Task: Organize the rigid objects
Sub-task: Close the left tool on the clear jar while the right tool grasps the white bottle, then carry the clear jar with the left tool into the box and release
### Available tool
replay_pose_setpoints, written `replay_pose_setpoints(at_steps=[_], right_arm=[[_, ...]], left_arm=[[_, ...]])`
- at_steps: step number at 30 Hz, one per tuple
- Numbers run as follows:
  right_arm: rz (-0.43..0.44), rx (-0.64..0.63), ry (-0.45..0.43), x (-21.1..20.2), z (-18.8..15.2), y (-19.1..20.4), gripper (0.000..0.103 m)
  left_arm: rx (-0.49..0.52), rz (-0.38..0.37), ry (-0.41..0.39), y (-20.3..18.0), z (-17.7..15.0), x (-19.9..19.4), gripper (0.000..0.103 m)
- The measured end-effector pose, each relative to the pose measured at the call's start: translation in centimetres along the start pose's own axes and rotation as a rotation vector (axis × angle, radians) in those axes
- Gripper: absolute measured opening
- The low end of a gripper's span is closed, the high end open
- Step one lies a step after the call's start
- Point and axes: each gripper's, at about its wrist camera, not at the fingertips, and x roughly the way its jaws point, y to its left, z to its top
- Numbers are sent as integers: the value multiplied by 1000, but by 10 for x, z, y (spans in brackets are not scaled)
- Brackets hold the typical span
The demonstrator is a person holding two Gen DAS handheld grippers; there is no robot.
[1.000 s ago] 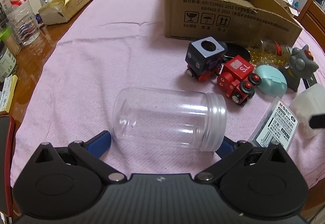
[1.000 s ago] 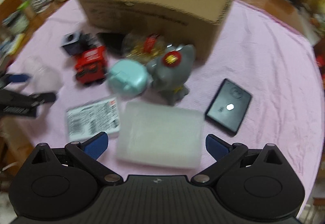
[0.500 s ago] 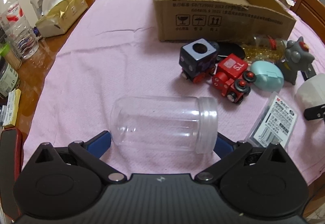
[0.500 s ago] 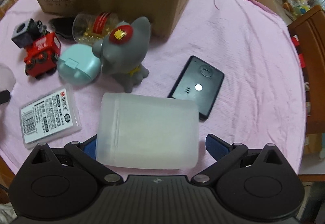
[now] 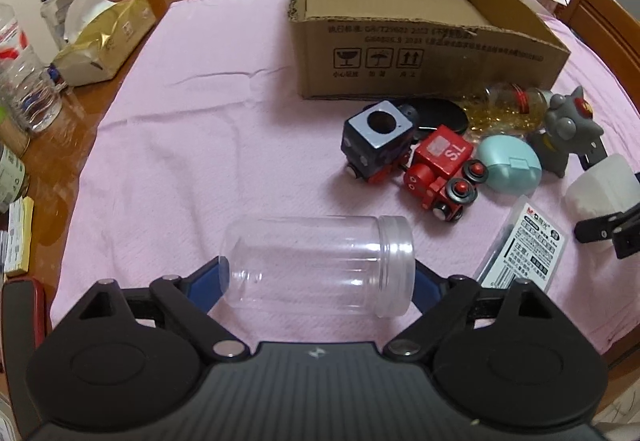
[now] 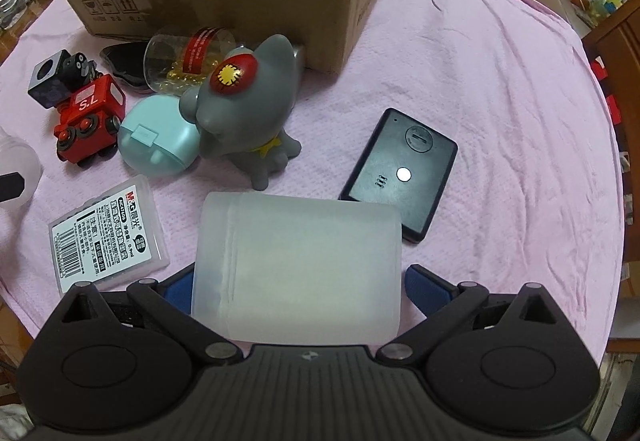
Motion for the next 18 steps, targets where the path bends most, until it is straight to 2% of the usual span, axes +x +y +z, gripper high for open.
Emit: replay_pose_setpoints(at_steps=[3, 9, 12, 18], right_arm=[[-37, 1, -19, -5, 5, 6, 103], [-37, 27, -27, -11, 14, 11, 103], [-54, 34, -18, -12, 17, 14, 95], [-44, 35, -3, -16, 21, 17, 86]], left_arm=[[22, -3, 10, 0, 3, 0, 90], [32, -17, 23, 2, 8, 1, 90], [42, -18, 29, 2, 9, 1, 90], [53, -36, 41, 4, 12, 1, 90]])
